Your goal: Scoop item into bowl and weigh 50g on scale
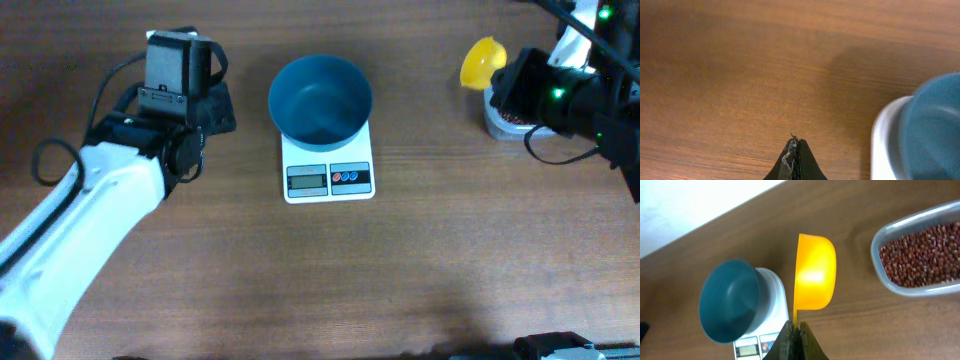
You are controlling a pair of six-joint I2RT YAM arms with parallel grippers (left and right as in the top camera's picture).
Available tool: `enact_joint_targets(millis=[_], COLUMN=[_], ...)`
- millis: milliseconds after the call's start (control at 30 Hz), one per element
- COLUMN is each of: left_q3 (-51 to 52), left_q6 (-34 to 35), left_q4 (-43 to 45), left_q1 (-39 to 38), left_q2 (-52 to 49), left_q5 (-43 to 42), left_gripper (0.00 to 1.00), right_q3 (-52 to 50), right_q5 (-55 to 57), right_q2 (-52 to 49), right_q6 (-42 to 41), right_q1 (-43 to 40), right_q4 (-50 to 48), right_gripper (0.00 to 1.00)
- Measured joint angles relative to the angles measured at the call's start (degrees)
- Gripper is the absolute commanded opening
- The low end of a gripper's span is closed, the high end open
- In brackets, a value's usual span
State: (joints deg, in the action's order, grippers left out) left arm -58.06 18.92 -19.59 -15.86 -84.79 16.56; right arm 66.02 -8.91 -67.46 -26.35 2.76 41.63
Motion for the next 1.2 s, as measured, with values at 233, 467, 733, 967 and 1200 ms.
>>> enact_joint_targets(millis=[233, 467, 733, 967, 1200], left_q3=[0.1, 0.1, 0.1, 0.1, 0.1], left_q6=[5.2, 6.5, 6.7, 6.7, 6.7], left_q4=[12.4, 13.4, 13.4, 13.4, 12.9], left_q1=[0.4, 0.4, 0.4, 0.4, 0.4], left_q2=[-11.8, -11.8, -11.8, -11.8, -11.8], left_q5=[-14.7, -23.3, -26.9, -28.0, -24.9], left_gripper=[0.00, 0.00, 0.00, 0.00, 0.00], right_q3=[0.0, 0.0, 0.0, 0.0, 0.0], right_q5=[0.0, 0.0, 0.0, 0.0, 0.0], right_q2=[0.1, 0.1, 0.1, 0.1, 0.0], right_q6=[0.0, 0.0, 0.0, 0.0, 0.0], right_q1=[0.0, 0.0, 0.0, 0.0, 0.0], right_q4=[1.3, 1.3, 1.3, 1.3, 1.2], right_gripper=[0.04, 0.04, 0.04, 0.04, 0.04])
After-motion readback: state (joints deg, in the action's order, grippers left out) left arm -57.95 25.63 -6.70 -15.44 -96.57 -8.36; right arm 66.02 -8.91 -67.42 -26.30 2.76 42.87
